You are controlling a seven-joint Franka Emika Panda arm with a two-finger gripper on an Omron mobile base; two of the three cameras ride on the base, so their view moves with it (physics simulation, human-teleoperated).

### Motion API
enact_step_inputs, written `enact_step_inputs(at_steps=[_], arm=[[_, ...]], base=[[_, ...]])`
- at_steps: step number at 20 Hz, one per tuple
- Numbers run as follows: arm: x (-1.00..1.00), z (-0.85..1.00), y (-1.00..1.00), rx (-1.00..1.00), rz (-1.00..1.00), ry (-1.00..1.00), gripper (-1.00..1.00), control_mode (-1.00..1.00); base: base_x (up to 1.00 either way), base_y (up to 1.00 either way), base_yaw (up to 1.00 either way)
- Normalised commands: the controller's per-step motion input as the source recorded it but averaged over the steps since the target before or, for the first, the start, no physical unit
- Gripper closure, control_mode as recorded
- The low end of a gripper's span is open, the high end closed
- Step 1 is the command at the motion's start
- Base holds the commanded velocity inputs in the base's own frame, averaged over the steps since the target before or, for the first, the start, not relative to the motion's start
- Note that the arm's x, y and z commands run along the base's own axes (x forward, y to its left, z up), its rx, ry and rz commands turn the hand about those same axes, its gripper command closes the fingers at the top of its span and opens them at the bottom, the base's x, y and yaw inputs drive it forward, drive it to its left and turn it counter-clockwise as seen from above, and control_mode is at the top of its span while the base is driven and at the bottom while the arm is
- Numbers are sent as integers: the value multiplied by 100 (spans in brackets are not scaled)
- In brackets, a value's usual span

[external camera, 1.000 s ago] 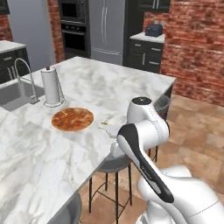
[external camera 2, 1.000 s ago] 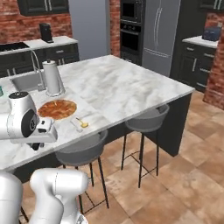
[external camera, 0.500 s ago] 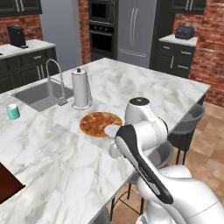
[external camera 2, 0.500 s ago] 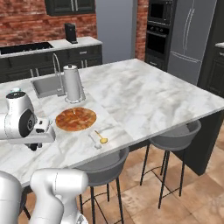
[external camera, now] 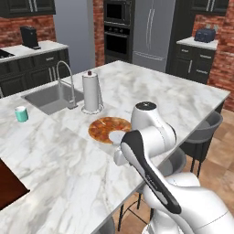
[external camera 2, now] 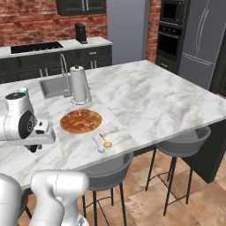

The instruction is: Take the pizza cutter from the drawer on the left and place it on the dining counter for cutting.

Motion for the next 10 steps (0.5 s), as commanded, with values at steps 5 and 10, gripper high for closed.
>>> enact_step_inputs(at_steps=[5, 10], arm=[[0, 0, 0, 0, 0, 0, 100, 100], [6, -3, 4, -3, 0, 2, 100, -100]], base=[[0, 0, 0], [2, 1, 0]])
